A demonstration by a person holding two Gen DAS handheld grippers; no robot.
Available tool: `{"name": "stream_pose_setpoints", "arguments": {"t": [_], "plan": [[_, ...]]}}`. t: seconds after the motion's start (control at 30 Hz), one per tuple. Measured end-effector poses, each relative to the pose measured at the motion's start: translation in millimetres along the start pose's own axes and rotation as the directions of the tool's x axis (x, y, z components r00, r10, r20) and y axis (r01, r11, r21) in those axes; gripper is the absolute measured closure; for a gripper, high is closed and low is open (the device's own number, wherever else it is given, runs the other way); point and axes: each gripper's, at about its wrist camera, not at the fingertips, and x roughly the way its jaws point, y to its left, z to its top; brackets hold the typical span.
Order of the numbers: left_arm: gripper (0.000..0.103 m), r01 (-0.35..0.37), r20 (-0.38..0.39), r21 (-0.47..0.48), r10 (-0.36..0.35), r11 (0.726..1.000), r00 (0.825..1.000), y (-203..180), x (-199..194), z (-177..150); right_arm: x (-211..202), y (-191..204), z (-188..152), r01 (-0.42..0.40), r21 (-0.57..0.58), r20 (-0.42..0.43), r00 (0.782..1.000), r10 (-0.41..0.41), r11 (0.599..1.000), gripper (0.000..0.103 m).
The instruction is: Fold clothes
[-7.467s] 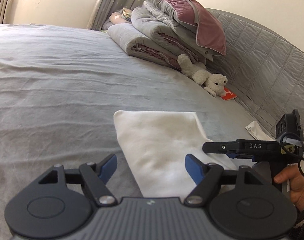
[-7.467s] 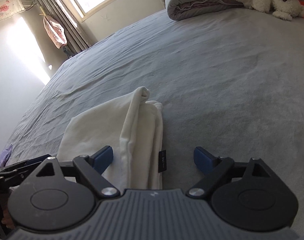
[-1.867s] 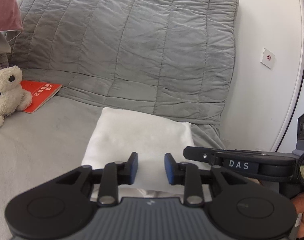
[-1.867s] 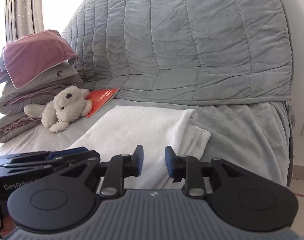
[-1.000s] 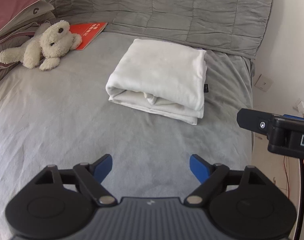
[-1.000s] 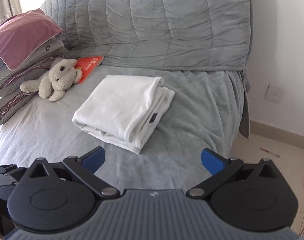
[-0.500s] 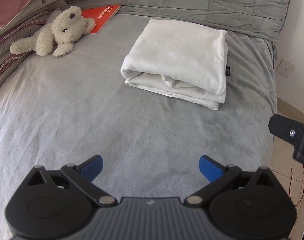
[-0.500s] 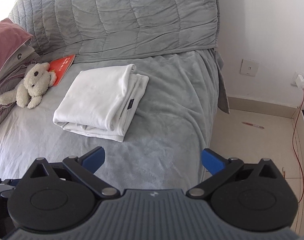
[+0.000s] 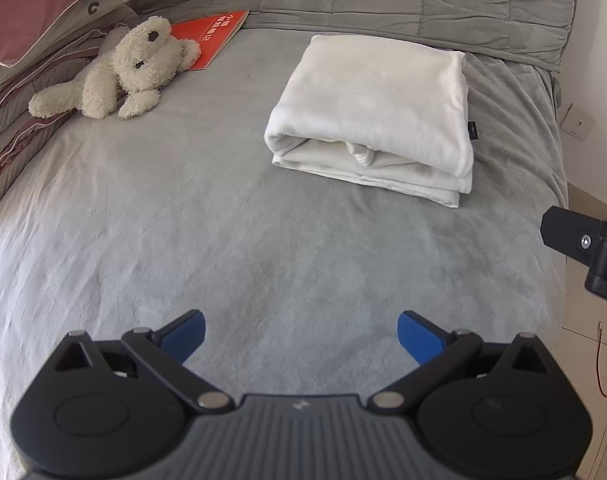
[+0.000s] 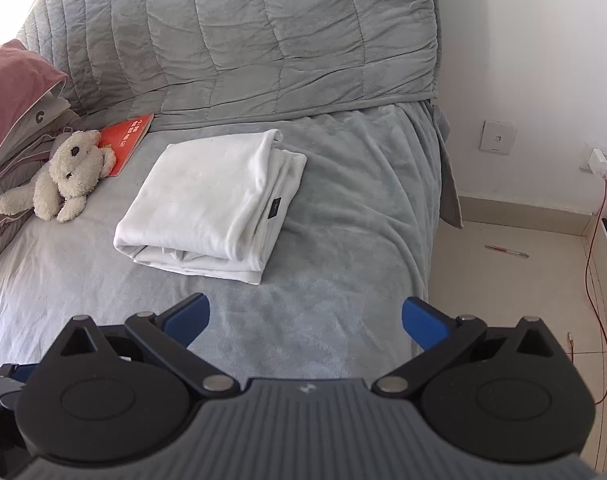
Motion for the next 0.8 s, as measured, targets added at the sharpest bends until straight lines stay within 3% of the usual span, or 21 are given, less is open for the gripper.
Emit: {"name": "stream_pose_setpoints", "arguments": {"t": [0.8], "plan": [[0.001, 0.029, 0.003, 0.008, -0.029, 1.0, 1.0, 2.5, 2.9, 3.2, 3.0, 8.9, -5.3, -0.022, -0.003, -0.012, 1.0, 0.022, 1.0, 0.0]]}}
